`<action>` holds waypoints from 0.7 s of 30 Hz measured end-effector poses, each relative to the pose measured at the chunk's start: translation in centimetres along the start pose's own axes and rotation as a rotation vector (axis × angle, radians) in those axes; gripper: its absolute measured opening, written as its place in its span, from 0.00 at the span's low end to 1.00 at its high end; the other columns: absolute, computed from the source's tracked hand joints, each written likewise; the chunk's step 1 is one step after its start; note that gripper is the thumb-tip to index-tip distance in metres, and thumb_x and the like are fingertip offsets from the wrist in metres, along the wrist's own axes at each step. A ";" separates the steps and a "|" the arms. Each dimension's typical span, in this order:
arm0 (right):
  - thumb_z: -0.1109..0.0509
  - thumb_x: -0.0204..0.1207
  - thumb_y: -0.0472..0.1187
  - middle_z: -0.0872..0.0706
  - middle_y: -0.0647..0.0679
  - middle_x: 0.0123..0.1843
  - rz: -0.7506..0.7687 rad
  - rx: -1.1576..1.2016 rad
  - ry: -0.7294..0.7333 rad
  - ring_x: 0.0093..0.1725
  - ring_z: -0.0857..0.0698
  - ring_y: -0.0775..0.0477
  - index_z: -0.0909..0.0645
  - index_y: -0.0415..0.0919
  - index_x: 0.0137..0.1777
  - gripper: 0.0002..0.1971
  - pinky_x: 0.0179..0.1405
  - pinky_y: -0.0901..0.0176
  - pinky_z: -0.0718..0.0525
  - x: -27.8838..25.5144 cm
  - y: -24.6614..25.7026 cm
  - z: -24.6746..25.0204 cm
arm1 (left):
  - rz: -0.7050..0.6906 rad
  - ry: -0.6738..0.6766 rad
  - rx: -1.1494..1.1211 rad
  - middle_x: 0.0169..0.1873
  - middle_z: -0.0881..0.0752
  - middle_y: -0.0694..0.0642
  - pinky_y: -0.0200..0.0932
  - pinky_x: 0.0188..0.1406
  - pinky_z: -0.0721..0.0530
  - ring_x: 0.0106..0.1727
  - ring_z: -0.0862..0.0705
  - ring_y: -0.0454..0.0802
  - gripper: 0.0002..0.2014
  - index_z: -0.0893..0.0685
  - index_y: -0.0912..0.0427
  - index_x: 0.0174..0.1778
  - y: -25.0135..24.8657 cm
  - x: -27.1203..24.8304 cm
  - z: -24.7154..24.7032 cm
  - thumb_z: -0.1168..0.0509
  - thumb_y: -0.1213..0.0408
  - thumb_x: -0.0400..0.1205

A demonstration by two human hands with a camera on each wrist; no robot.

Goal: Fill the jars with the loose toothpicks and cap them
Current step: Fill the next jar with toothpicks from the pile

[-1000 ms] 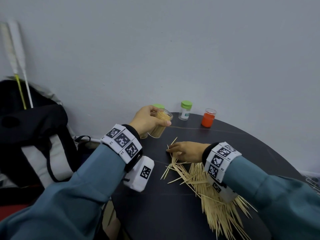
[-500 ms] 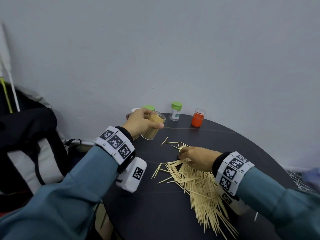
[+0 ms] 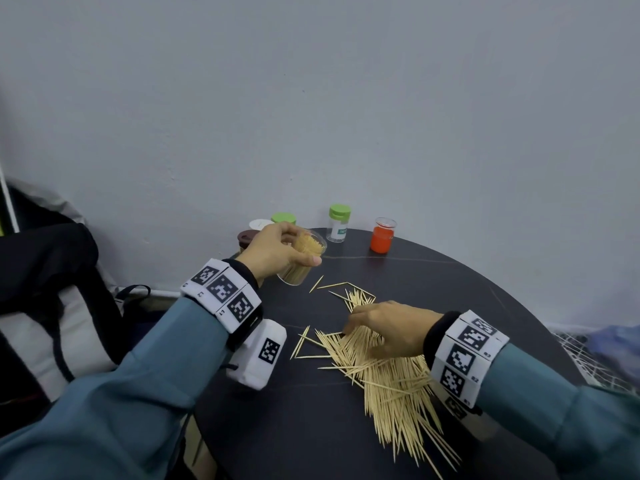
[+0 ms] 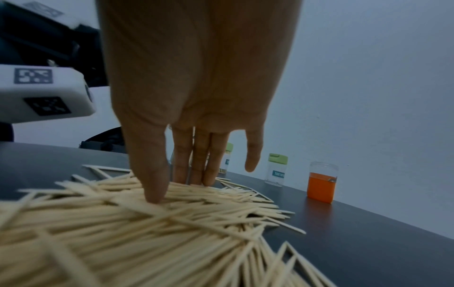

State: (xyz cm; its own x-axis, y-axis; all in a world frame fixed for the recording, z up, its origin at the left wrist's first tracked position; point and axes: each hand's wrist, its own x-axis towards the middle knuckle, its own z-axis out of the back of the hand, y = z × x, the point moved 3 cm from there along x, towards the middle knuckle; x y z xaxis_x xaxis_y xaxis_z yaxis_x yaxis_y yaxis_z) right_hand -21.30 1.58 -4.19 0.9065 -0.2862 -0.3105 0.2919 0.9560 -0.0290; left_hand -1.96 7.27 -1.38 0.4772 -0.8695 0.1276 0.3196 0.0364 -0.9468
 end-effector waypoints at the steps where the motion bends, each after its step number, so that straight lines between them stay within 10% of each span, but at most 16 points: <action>1: 0.31 0.77 0.40 0.27 0.53 0.72 0.002 -0.001 -0.008 0.70 0.26 0.51 0.28 0.47 0.72 0.23 0.71 0.52 0.29 0.0 -0.1 0.0 | -0.029 0.021 0.003 0.55 0.17 0.55 0.39 0.58 0.23 0.60 0.20 0.49 0.26 0.20 0.58 0.57 -0.2 -0.2 -0.1 0.20 0.72 0.65; 11: 0.31 0.77 0.42 0.18 0.56 0.63 0.030 -0.150 -0.134 0.67 0.24 0.54 0.20 0.49 0.61 0.13 0.75 0.51 0.42 0.4 -0.8 0.0 | -0.222 0.335 -0.031 0.58 0.14 0.57 0.43 0.62 0.18 0.63 0.17 0.48 0.27 0.21 0.55 0.49 -2.2 -2.2 -1.7 0.23 0.85 0.62; 21: 0.36 0.81 0.45 0.17 0.56 0.63 0.028 -0.259 -0.203 0.69 0.26 0.56 0.17 0.50 0.61 0.12 0.79 0.48 0.56 0.2 -0.8 0.5 | -0.202 0.319 0.026 0.57 0.14 0.53 0.57 0.72 0.25 0.65 0.19 0.50 0.26 0.21 0.52 0.49 -1.7 -1.8 -1.8 0.21 0.79 0.62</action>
State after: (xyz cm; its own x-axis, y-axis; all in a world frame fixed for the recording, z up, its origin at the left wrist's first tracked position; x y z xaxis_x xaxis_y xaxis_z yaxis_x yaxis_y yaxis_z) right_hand -21.25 0.68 -3.80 0.9629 -0.2420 -0.1196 0.2027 0.9408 -0.2718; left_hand -4.84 7.84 -0.54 0.1246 -0.9700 0.2085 0.4041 -0.1423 -0.9036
